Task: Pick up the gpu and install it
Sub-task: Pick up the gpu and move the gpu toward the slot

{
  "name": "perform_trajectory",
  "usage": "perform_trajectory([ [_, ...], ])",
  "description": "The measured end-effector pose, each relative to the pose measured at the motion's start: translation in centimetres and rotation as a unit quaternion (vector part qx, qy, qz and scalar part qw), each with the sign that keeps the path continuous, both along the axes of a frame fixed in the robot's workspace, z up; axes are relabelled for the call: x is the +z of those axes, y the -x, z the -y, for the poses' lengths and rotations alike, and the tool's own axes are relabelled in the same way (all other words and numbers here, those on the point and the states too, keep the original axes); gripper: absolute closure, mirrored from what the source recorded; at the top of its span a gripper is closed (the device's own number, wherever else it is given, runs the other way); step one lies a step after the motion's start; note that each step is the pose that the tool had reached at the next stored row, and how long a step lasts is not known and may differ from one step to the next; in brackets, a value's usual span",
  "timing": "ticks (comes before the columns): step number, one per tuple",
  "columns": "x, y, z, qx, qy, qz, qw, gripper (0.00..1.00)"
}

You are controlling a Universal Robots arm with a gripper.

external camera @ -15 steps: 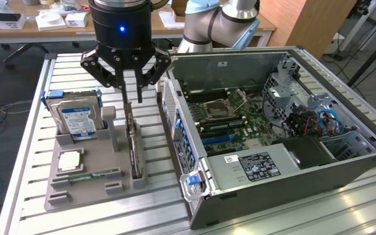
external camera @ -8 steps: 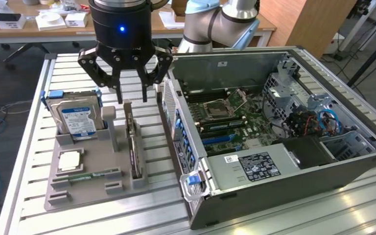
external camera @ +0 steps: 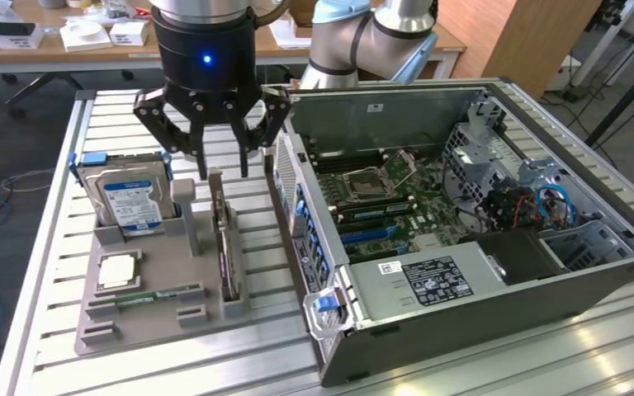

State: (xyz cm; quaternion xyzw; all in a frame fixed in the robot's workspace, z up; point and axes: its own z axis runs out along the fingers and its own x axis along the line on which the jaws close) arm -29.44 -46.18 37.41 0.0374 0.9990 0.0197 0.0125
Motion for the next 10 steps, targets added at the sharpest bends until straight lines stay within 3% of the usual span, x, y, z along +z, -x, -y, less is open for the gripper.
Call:
perform_trajectory([
  [10, -1.82, 0.0, 0.00, 0.000, 0.0000, -0.0030, 1.0000, 0.51],
])
